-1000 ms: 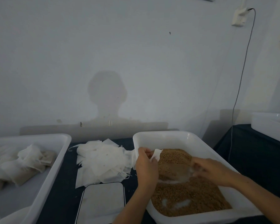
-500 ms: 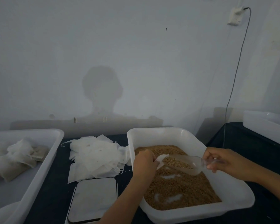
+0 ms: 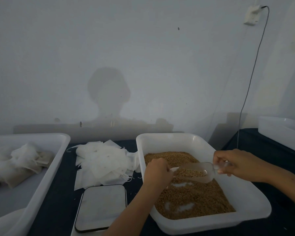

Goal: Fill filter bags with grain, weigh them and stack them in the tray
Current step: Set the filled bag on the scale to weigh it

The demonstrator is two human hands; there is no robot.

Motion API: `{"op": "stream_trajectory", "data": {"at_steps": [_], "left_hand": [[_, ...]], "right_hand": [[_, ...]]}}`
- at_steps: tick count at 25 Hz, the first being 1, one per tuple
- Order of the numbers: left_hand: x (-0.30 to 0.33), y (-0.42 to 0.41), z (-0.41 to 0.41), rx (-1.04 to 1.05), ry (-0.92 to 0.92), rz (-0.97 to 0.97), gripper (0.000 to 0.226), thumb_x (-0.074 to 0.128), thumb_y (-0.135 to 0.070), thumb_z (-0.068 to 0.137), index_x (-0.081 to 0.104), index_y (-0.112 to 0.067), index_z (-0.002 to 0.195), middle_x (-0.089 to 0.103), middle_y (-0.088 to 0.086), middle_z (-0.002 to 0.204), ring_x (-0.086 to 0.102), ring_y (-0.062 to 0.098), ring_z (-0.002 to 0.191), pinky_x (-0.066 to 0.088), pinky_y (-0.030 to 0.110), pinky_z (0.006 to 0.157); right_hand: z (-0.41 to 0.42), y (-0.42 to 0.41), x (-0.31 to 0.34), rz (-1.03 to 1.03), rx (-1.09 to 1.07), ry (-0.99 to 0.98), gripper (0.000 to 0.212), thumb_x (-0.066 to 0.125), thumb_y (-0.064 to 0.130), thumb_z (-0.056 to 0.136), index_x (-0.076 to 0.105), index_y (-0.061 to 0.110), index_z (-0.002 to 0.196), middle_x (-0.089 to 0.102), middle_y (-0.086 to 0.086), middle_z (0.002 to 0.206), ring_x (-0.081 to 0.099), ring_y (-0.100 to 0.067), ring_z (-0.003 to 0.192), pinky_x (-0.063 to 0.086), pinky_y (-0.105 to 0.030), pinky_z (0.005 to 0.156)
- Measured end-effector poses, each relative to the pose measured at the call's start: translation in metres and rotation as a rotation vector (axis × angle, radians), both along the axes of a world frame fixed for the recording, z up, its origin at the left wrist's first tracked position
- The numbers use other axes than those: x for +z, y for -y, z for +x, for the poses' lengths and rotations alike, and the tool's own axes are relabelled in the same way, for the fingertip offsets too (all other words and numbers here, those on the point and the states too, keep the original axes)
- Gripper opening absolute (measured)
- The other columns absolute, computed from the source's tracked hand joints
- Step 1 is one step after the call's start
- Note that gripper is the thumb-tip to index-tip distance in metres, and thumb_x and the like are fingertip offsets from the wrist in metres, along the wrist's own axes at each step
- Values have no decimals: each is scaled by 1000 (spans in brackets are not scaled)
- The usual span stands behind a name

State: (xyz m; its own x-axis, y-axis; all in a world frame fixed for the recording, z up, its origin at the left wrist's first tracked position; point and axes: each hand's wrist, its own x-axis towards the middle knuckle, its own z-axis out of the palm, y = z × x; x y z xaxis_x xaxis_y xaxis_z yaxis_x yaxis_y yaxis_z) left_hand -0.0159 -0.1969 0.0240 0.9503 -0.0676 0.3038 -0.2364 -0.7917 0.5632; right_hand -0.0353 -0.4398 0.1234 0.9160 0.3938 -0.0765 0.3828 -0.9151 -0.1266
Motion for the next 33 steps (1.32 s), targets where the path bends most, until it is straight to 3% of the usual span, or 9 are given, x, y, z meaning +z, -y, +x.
{"op": "stream_trajectory", "data": {"at_steps": [6, 14, 29, 33], "left_hand": [[-3, 0, 2, -58, 22, 13, 17, 52, -16, 88, 56, -15, 71, 56, -1, 69, 52, 15, 66, 41, 22, 63], [-6, 0, 4, -85, 35, 11, 20, 47, -14, 89, 49, -15, 69, 47, -4, 61, 47, 15, 62, 38, 23, 59], [-7, 0, 4, -96, 6, 47, 22, 46, -15, 90, 46, -18, 67, 48, -3, 63, 46, 15, 62, 34, 21, 54], [-6, -2, 4, -91, -9, 23, 24, 45, -15, 91, 45, -17, 67, 50, -2, 65, 47, 16, 63, 39, 25, 61]], "right_hand": [[2, -12, 18, -148, 18, 8, 16, 60, 38, 90, 48, 43, 81, 60, 12, 91, 60, -5, 80, 48, -25, 75], [7, -16, 27, -217, 54, 33, 19, 61, 39, 90, 47, 45, 77, 58, 17, 85, 54, 4, 73, 40, -17, 64], [8, -21, 38, -237, 80, 77, 18, 61, 39, 90, 47, 46, 80, 60, 17, 90, 56, -1, 85, 46, -26, 78], [5, -17, 31, -178, 58, 57, 15, 62, 38, 89, 51, 44, 80, 63, 15, 89, 58, -2, 84, 50, -30, 80]]}}
